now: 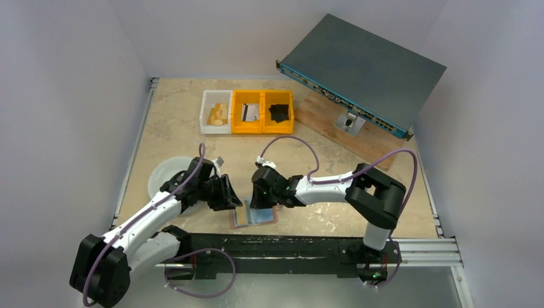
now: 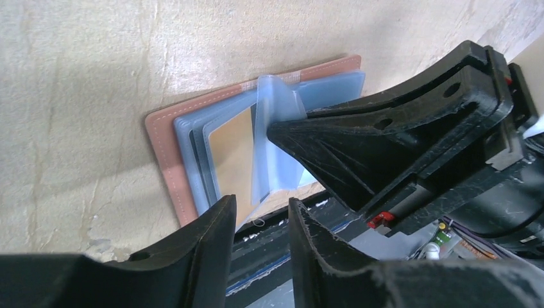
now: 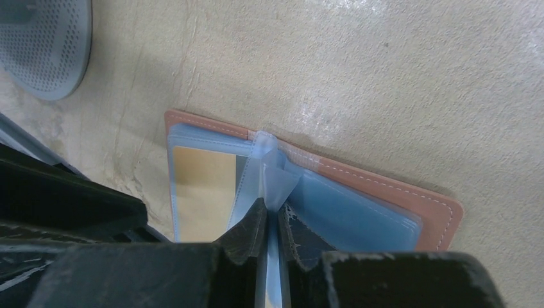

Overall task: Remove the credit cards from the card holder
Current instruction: Remove the credit card from the card holder.

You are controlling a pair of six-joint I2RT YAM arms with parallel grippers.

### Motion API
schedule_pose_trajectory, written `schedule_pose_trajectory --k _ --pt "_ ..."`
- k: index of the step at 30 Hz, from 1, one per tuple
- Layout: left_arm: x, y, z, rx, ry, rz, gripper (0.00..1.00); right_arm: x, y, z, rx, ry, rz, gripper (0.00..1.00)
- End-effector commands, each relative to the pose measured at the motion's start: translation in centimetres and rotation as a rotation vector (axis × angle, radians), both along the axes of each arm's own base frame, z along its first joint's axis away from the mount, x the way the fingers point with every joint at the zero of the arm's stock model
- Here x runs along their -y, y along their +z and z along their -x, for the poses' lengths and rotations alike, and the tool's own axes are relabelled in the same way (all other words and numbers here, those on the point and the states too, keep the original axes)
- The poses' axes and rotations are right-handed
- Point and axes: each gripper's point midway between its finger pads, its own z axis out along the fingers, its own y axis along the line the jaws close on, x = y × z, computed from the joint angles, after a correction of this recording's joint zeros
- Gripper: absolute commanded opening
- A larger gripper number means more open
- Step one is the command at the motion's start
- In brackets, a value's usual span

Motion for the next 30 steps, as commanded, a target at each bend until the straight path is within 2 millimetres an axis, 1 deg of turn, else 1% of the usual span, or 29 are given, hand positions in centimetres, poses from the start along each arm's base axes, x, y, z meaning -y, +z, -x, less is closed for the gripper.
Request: schedule_pose_trajectory --k 1,5,10,13,21,24,30 --pt "1.3 0.0 -0.9 0.023 -0.008 0.038 0.33 2.2 -3.3 1.7 -0.077 0.012 0.058 0.06" --pt "1.5 -0.7 -0.9 0.014 -0.022 0.026 0.3 2.4 -3.4 2.1 -0.099 0.022 0.044 0.06" --pt "1.9 -2.1 -0.7 -0.019 -0.046 0.021 0.27 1.8 -3.0 1.9 -0.102 0.026 -0.006 0.06" --pt "1.6 -3.1 -0.5 -0.038 -0.038 -0.008 0.25 1.8 -2.7 1.9 -0.105 0.022 -0.027 0.06" --pt "0.3 -4.9 -0.5 -0.055 0.009 -0.08 0.14 1.5 -0.1 1.3 -0.067 0.021 -0.09 0.18" --pt "0.1 -5.3 -0.5 -0.063 0.015 -0.095 0.1 1.6 0.6 1.1 -0.057 0.016 -0.101 0.19" --pt "-0.1 -5.8 -0.5 -0.071 0.013 -0.112 0.01 2.0 0.7 0.9 -0.051 0.003 -0.083 0.19"
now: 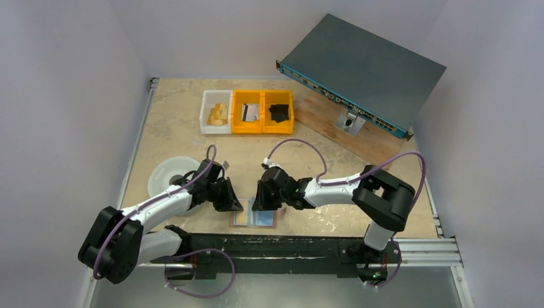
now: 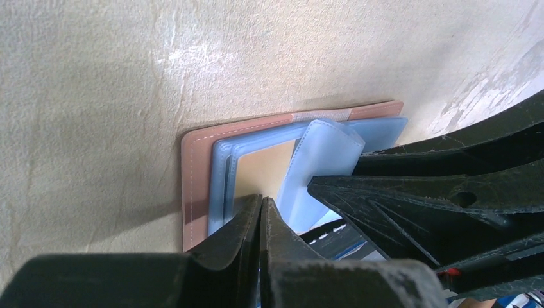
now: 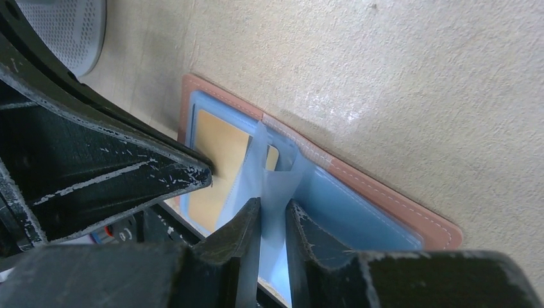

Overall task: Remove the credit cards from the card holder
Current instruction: Remove the credit card from the card holder.

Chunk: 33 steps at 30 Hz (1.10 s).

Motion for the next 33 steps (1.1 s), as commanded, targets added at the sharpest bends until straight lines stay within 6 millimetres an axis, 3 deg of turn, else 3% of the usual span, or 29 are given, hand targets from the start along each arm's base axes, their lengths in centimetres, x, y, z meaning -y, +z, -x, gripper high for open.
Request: schedule_pose_trajectory --k 1,13,26,33 --pt "-1.1 -1.6 0.0 0.002 0.016 -0.071 0.0 1.1 0.2 -0.1 0.011 -0.013 0.035 0.18" --pt "-1.6 -2.6 0.2 -0.019 0.016 -0.106 0.0 1.9 0.7 -0.1 0.028 -0.026 0.039 0.13" --pt "-1.4 -2.9 0.2 -0.027 -0.018 -0.131 0.0 -0.5 3.4 0.2 0.068 0.058 -0.172 0.13" --pt "-1.5 -3.2 0.4 -0.031 -0.028 -0.146 0.0 0.3 2.6 -0.2 0.042 0.039 -0.197 0.1"
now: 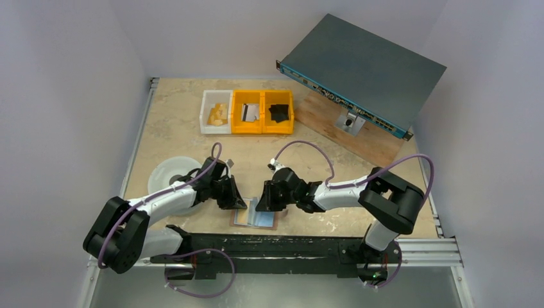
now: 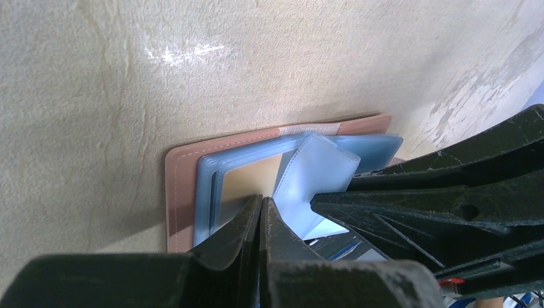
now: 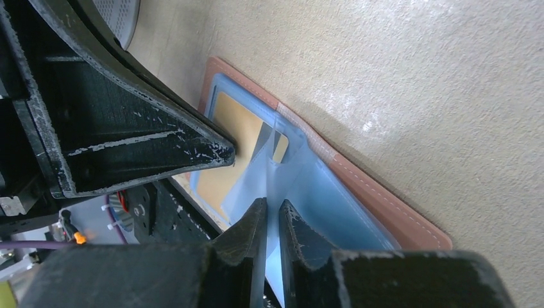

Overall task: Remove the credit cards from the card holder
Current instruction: Remove the credit card from the card holder.

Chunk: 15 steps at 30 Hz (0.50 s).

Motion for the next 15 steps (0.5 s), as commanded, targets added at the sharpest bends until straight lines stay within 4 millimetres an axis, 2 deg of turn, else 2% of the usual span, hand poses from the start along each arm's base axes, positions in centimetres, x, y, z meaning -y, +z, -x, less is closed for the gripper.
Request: schedule_pose_trajectory --k 1,8,10,15 --pt "-2.6 -2.7 1.0 -0.023 0.0 -0.166 0.0 -0.6 1.7 -0.5 0.024 0.011 -0.09 0.1" --pt "-2.4 -2.8 1.0 -0.028 -0.012 -0.185 0.0 -0.2 1.3 -0.3 0.004 0.008 -0.129 0.09" --pt "-2.6 -2.9 1.0 -0.032 -0.008 -0.194 0.0 0.4 0.5 -0.5 0.001 -0.008 -0.096 0.09" --pt "-2.9 -3.0 1.0 -0.035 -0.003 -0.211 0.0 1.6 0.3 -0.8 0.019 -0.033 -0.043 0.25"
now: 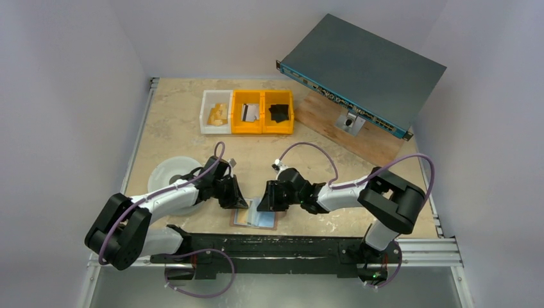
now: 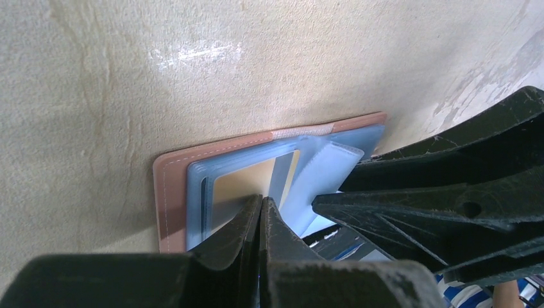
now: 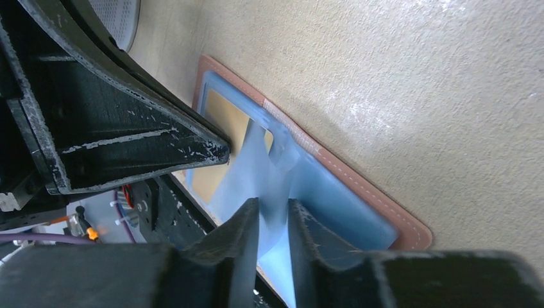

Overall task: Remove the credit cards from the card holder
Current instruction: Remove the credit card from the card holder.

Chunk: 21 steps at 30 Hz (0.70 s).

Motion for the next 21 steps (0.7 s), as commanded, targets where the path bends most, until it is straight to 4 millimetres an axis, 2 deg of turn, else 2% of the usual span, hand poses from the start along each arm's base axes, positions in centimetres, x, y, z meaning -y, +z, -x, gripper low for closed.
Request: schedule_pose_trajectory --k 1,5,11,16,21 --pt "-3.4 -3.0 1.2 -0.037 0.018 -0.195 0.0 0.9 1.0 -0.7 0.047 -0.025 0.013 0.28" --pt "-3.3 -3.1 1.1 -0.038 0.018 -0.197 0.0 1.2 1.7 -1.2 0.078 -0.035 0.032 0.34" --pt "-2.7 -2.5 0.9 -0.029 -0.004 -0.195 0.0 1.3 1.7 -1.3 0.083 -0.037 0.053 0.3" --pt "-1.3 -0.2 0.5 0.027 -0.045 -0.178 0.0 1.7 4.0 -1.8 0.119 -0.059 0.049 0.31" --pt "1.1 2.9 0.0 0.081 -0.097 -0.116 0.0 2.9 7.2 -2.6 0.17 -0.107 0.066 0.35"
